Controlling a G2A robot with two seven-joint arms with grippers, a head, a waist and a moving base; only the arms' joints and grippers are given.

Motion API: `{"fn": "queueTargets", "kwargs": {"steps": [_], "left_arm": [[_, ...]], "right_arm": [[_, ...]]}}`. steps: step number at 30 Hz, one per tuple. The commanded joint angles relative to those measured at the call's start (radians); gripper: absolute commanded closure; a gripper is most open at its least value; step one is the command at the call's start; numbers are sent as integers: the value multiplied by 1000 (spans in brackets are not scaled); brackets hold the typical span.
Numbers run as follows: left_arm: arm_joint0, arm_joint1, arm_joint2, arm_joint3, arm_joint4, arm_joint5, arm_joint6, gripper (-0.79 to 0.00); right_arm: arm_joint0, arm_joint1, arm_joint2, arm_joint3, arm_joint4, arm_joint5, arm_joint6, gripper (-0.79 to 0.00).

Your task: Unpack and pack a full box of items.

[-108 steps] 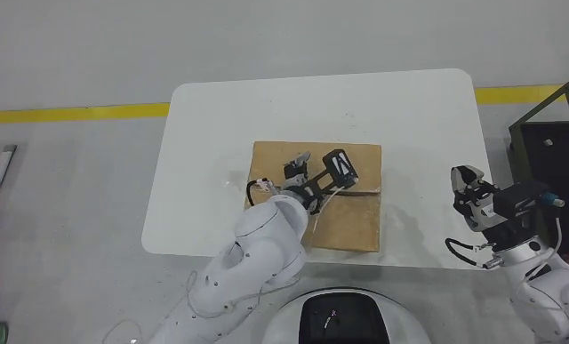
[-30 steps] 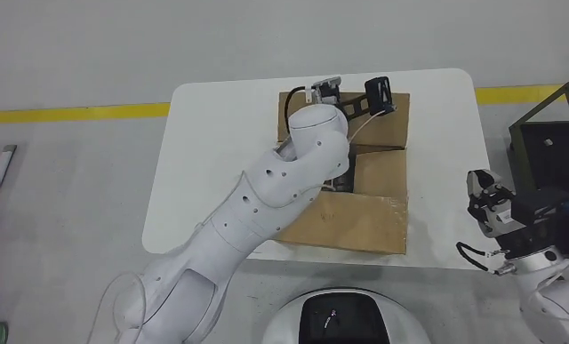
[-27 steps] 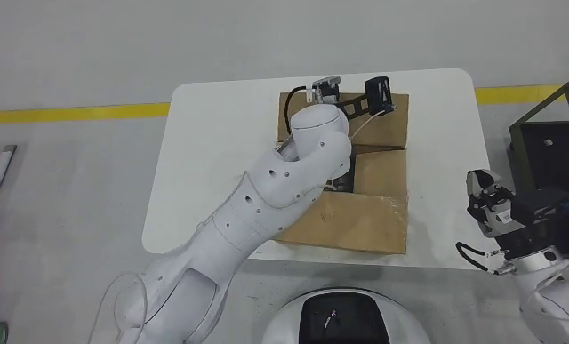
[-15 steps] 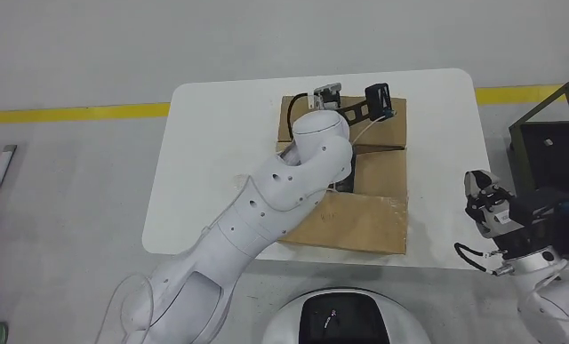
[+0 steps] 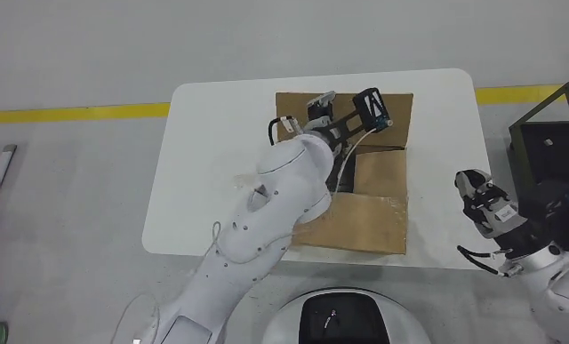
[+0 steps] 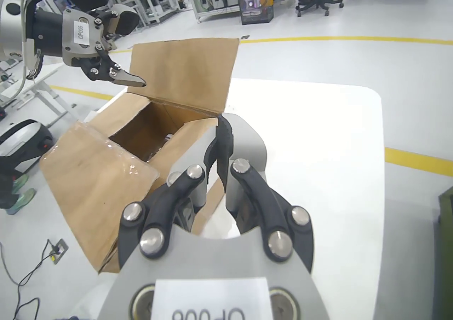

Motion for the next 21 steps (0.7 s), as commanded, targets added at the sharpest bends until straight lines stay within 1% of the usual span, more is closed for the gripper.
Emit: {"fn": "queueTargets", "kwargs": {"steps": [1, 2, 3, 4, 5, 6, 8, 10, 11, 12, 13, 14, 15, 17, 21], "left_arm": [[78, 14, -40, -103, 1, -20, -19, -785], [116, 20, -61, -141, -10, -33, -27, -785], [157, 25, -90, -180, -57, -35, -10, -785], [196, 30, -125, -216, -103, -34, 10, -785], [236, 36, -161, -250, -142, -30, 20, -785], [272, 41, -187, -280, -178, -48, 26, -785], [336, 53, -234, -334, -226, -98, 25, -785], [393, 64, -271, -387, -266, -133, 10, -785], [418, 68, -289, -413, -282, -145, 5, -785], [443, 73, -306, -438, -294, -152, -4, -785], [468, 77, -324, -464, -299, -153, -12, -785], [492, 81, -336, -487, -303, -160, -21, -785], [513, 86, -348, -512, -300, -172, -29, -785], [562, 93, -376, -552, -305, -169, -33, -785], [652, 106, -428, -607, -325, -162, -1, -785]], "right_arm": [[12, 5, 4, 8, 56, -75, 47, 0], [19, 9, 9, 11, 72, -115, 73, 0], [23, 12, 10, 12, 82, -159, 101, -55], [26, 16, 6, 15, 102, -207, 128, -31], [30, 20, 3, 17, 123, -258, 155, -34], [34, 24, 5, 22, 133, -294, 180, -74], [40, 31, 1, 25, 147, -358, 233, -102], [45, 36, -5, 35, 164, -392, 255, -142], [46, 38, -12, 37, 178, -411, 268, -203], [50, 41, -14, 37, 183, -433, 279, -302], [53, 43, -14, 38, 178, -445, 288, -665], [56, 45, -14, 40, 175, -448, 291, -785], [58, 46, -13, 38, 163, -444, 295, -785], [58, 46, -13, 38, 163, -444, 295, -785], [58, 46, -13, 38, 163, -444, 295, -785]]}}
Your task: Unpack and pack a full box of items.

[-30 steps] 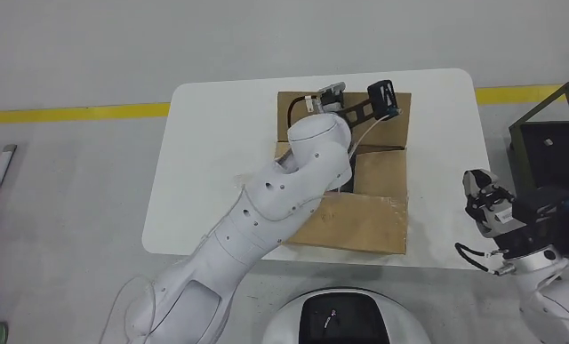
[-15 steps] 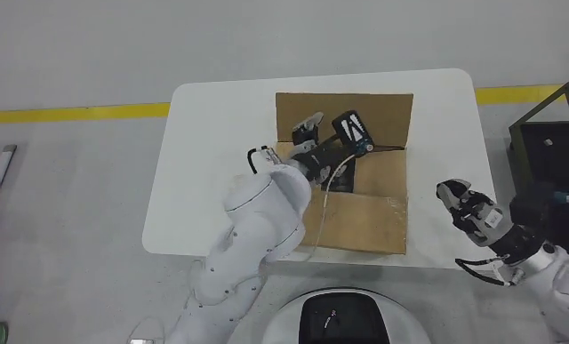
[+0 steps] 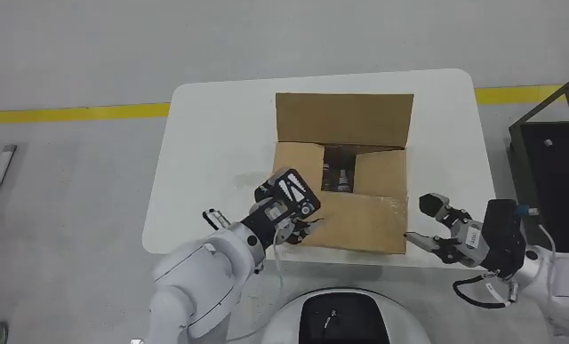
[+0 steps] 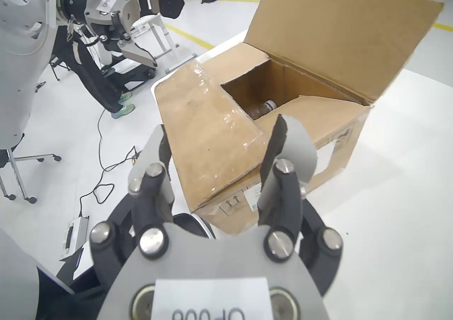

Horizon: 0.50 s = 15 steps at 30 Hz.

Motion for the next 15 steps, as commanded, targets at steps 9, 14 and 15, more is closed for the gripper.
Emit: {"fn": "queueTargets", "kwargs": {"steps": [9, 14, 15], "left_arm": [[125, 21, -32, -34, 140, 69, 117, -785], [135, 27, -10, -40, 209, 94, 181, -785], [139, 28, -8, -40, 217, 98, 189, -785]], "right_arm": [[-5, -1, -12, 6, 20, 27, -16, -785], [-2, 1, -21, 33, 109, 107, -15, -785], [3, 2, -23, 40, 138, 123, -14, -785]]}}
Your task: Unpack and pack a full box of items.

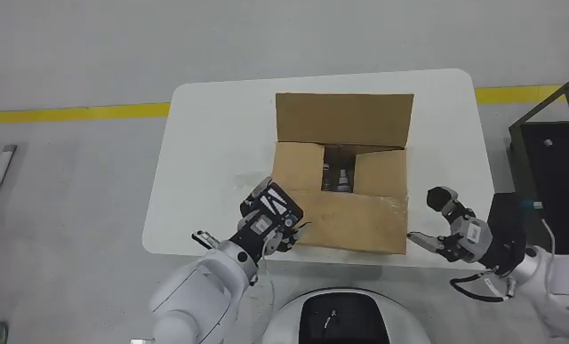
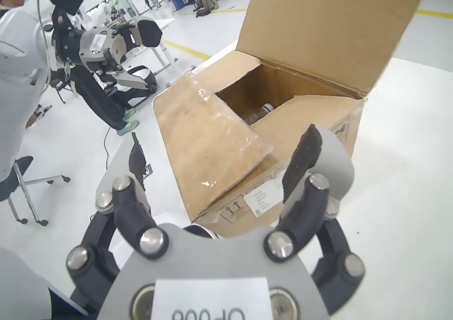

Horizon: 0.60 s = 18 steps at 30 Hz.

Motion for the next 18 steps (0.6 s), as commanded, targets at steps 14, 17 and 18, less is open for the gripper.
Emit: {"fn": "queueTargets", "kwargs": {"steps": [14, 17, 18], "left_arm": [[3, 14, 18, 0, 30, 33, 55, -785], [0, 16, 22, 0, 34, 43, 61, -785], [-2, 16, 22, 0, 40, 48, 64, -785]], "right_arm": [[162, 28, -33, 54, 455, 266, 303, -351], [187, 33, -46, 66, 483, 281, 357, -145], [195, 36, -49, 71, 478, 285, 380, -120]]}}
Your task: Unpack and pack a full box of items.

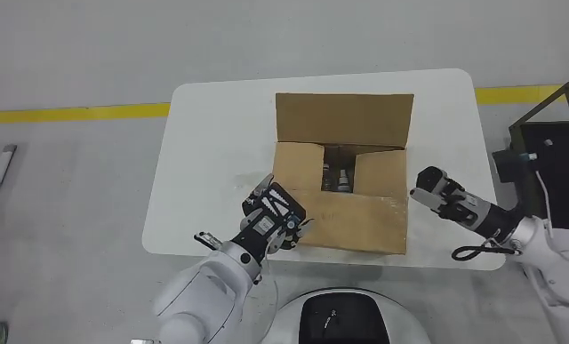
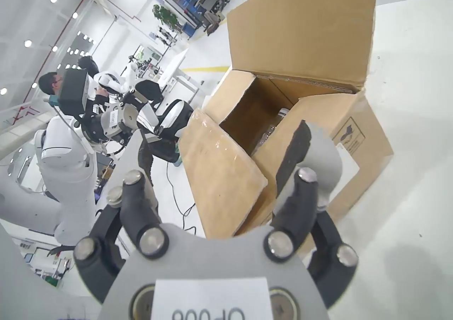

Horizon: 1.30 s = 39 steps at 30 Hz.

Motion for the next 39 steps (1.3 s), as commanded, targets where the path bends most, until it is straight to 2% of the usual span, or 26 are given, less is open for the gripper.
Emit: {"fn": "queueTargets", "kwargs": {"steps": [1, 4, 10, 18, 27, 32, 39], "left_arm": [[-4, 1, 1, 0, 15, 11, 6, -785], [-4, 3, 8, 0, 23, 20, 16, -785], [-13, 7, 11, 0, 32, 36, 26, -785], [-17, 12, 13, 0, 35, 45, 27, -785], [-24, 15, 11, 0, 9, 73, 55, -785], [-35, 20, 10, 0, 38, 57, 40, -785], [-44, 23, 28, 0, 48, 61, 29, -785]], "right_arm": [[14, 5, -6, 11, -12, 10, 47, -108], [32, 8, -13, 28, -22, 19, 55, -114], [53, 13, -27, 51, -57, 28, 44, -194], [76, 20, -54, 87, -115, 26, 28, -243], [80, 26, -80, 110, -159, 24, 15, -268], [71, 30, -92, 106, -170, 17, 16, -289], [43, 38, -88, 71, -141, -4, 50, -314]]}}
